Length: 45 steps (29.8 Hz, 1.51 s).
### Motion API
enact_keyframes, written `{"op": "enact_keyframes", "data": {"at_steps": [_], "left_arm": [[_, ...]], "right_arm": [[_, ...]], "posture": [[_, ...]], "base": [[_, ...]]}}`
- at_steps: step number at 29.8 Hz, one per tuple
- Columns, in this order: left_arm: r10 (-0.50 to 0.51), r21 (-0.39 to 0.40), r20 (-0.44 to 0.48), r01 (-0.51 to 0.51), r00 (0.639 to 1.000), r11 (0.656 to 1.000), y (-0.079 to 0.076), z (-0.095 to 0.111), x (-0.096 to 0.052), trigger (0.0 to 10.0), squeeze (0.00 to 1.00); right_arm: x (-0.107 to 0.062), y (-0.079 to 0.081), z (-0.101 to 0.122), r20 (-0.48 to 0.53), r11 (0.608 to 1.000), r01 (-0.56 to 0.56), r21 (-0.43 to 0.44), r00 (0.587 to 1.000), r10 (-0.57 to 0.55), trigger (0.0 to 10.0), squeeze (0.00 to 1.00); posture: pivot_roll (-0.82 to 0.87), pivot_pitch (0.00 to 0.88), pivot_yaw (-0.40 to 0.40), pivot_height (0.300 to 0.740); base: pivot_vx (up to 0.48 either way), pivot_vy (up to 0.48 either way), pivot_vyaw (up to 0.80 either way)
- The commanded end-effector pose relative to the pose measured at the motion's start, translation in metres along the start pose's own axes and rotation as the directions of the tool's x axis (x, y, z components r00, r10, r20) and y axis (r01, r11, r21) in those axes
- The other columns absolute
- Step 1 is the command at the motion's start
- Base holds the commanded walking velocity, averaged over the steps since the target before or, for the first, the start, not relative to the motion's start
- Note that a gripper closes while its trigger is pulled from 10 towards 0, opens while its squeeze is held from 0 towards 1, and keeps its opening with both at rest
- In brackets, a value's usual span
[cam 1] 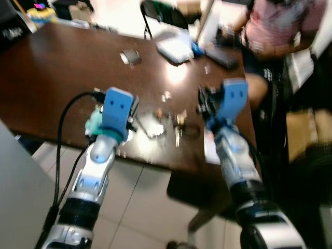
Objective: Hang keys on a hook
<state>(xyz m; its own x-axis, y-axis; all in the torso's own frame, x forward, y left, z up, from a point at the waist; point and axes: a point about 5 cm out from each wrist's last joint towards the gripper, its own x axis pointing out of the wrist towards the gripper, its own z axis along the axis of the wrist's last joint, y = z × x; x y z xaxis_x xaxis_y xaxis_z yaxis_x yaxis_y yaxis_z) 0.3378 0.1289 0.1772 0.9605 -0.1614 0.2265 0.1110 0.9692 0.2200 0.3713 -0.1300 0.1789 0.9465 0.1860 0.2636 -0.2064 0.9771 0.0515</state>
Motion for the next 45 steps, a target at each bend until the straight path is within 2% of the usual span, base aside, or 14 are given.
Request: {"op": "enact_keyframes", "data": {"at_steps": [1,7,8,9,12,25,34,35,36,37,39,40,42,45], "left_arm": [[0.005,0.007,-0.027,-0.005,1.000,1.000,0.002,-0.007,-0.004,10.0,0.00],[0.004,0.007,-0.029,-0.003,1.000,1.000,0.002,-0.007,-0.004,10.0,0.00],[-0.112,0.047,-0.041,0.114,0.993,0.992,0.002,-0.009,-0.017,10.0,0.00],[-0.112,0.047,-0.041,0.114,0.993,0.992,0.002,-0.009,-0.017,10.0,0.00],[-0.304,0.081,-0.103,0.313,0.947,0.946,-0.002,-0.017,-0.045,10.0,0.00],[-0.481,0.005,-0.181,0.490,0.858,0.872,-0.009,-0.028,-0.075,10.0,0.00],[-0.523,0.077,-0.244,0.554,0.817,0.829,0.001,-0.033,-0.085,10.0,0.00],[-0.565,0.095,-0.277,0.608,0.777,0.788,0.003,-0.035,-0.091,10.0,0.00],[-0.565,0.095,-0.277,0.608,0.777,0.788,0.003,-0.035,-0.091,10.0,0.00],[-0.629,0.092,-0.354,0.695,0.692,0.713,0.009,-0.039,-0.105,10.0,0.00],[-0.629,0.092,-0.354,0.695,0.692,0.713,0.009,-0.039,-0.105,10.0,0.00],[-0.644,0.084,-0.395,0.724,0.655,0.685,0.014,-0.041,-0.112,10.0,0.00],[-0.648,0.038,-0.423,0.728,0.633,0.685,0.024,-0.040,-0.118,10.0,0.00],[-0.635,-0.104,-0.371,0.649,0.677,0.753,0.030,-0.034,-0.112,10.0,0.00]], "right_arm": [[-0.001,0.007,-0.006,-0.022,1.000,-0.014,0.017,1.000,0.015,10.0,0.00],[-0.001,0.006,-0.006,-0.023,1.000,-0.013,0.014,1.000,0.014,10.0,0.00],[-0.002,-0.003,-0.005,-0.024,0.999,-0.015,-0.036,1.000,0.014,10.0,0.00],[-0.002,-0.003,-0.005,-0.024,0.999,-0.015,-0.036,1.000,0.014,10.0,0.00],[-0.005,-0.023,-0.003,-0.036,0.995,0.006,-0.098,0.999,-0.009,10.0,0.00],[-0.020,-0.058,-0.009,-0.076,0.985,0.065,-0.160,0.994,-0.078,10.0,0.00],[-0.016,-0.049,-0.008,-0.071,0.993,0.006,-0.119,0.997,-0.015,10.0,0.00],[-0.015,-0.040,-0.008,-0.075,0.993,-0.056,-0.108,0.996,0.048,10.0,0.00],[-0.015,-0.040,-0.008,-0.075,0.993,-0.056,-0.108,0.996,0.048,10.0,0.00],[-0.014,-0.025,-0.010,-0.084,0.981,-0.170,-0.098,0.983,0.162,10.0,0.00],[-0.014,-0.025,-0.010,-0.084,0.981,-0.170,-0.098,0.983,0.162,10.0,0.00],[-0.014,-0.020,-0.011,-0.094,0.973,-0.213,-0.092,0.974,0.205,10.0,0.00],[-0.014,-0.013,-0.013,-0.108,0.958,-0.273,-0.088,0.959,0.263,10.0,0.00],[-0.013,-0.007,-0.014,-0.111,0.950,-0.301,-0.082,0.950,0.292,10.0,0.00]], "posture": [[0.10,0.000,0.009,0.740],[0.10,0.000,0.009,0.740],[0.10,0.000,0.008,0.740],[0.10,0.000,0.008,0.740],[0.10,0.000,0.011,0.740],[0.09,0.000,0.029,0.740],[0.10,0.000,0.030,0.740],[0.11,0.000,0.028,0.740],[0.11,0.000,0.028,0.740],[0.13,0.000,0.027,0.740],[0.13,0.000,0.027,0.740],[0.13,0.000,0.026,0.740],[0.14,0.000,0.025,0.740],[0.14,0.000,0.024,0.740]], "base": [[0.319,0.000,0.00],[0.300,0.000,0.00],[0.000,0.000,0.00],[0.000,0.000,0.00],[0.000,0.000,0.00],[0.000,0.000,0.00],[0.000,0.000,0.00],[0.000,0.000,0.00],[0.000,0.000,0.00],[0.000,0.000,0.00],[0.000,0.000,0.00],[0.000,0.000,0.00],[0.000,0.000,0.00],[0.000,0.000,0.00]]}}
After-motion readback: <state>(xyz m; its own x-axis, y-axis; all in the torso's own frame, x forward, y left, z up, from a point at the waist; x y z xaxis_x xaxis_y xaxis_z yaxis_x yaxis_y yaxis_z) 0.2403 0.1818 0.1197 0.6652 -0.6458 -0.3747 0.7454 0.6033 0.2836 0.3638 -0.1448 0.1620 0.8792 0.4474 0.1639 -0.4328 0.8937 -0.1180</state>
